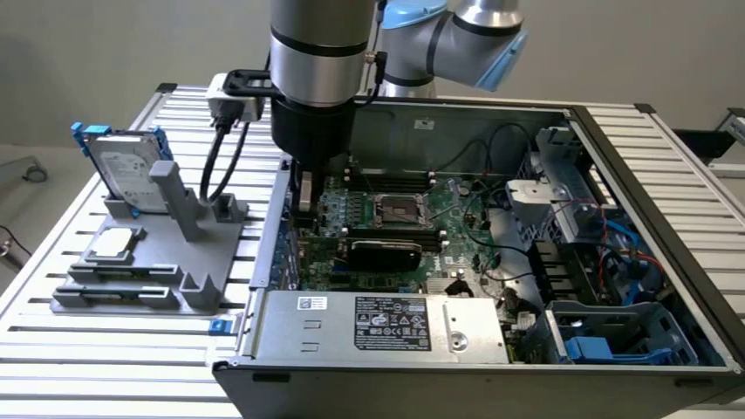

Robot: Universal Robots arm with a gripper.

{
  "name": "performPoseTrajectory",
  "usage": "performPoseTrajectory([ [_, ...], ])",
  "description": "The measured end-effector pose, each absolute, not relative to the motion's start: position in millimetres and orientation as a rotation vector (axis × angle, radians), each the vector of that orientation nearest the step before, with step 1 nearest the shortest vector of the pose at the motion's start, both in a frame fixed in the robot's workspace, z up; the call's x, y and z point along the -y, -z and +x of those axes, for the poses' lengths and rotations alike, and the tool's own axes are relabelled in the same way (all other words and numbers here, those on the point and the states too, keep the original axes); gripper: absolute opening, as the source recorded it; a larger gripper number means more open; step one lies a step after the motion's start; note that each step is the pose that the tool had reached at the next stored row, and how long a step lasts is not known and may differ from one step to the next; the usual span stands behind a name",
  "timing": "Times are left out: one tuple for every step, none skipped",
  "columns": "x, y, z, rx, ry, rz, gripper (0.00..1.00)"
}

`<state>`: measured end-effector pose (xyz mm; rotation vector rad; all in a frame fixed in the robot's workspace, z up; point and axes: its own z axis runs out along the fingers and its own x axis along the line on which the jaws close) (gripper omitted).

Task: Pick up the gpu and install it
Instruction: 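Press down on the gpu until it lock into place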

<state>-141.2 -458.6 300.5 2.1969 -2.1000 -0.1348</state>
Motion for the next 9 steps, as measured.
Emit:
performPoseTrajectory([
  [458.6, -300.5, -141.2, 2.100, 0.135, 2.197, 0.11],
  [458.6, -300.5, -141.2, 2.100, 0.135, 2.197, 0.11],
  [458.6, -300.5, -141.2, 2.100, 0.135, 2.197, 0.11],
  [458.6, -300.6, -141.2, 2.100, 0.135, 2.197, 0.11],
  [458.6, -300.6, -141.2, 2.100, 0.135, 2.197, 0.11],
  [458.6, -300.6, -141.2, 2.100, 0.135, 2.196, 0.11],
  [458.6, -300.5, -141.2, 2.101, 0.135, 2.196, 0.11],
  [458.6, -300.6, -141.2, 2.101, 0.136, 2.195, 0.11],
  [458.6, -300.6, -141.2, 2.103, 0.136, 2.194, 0.11],
])
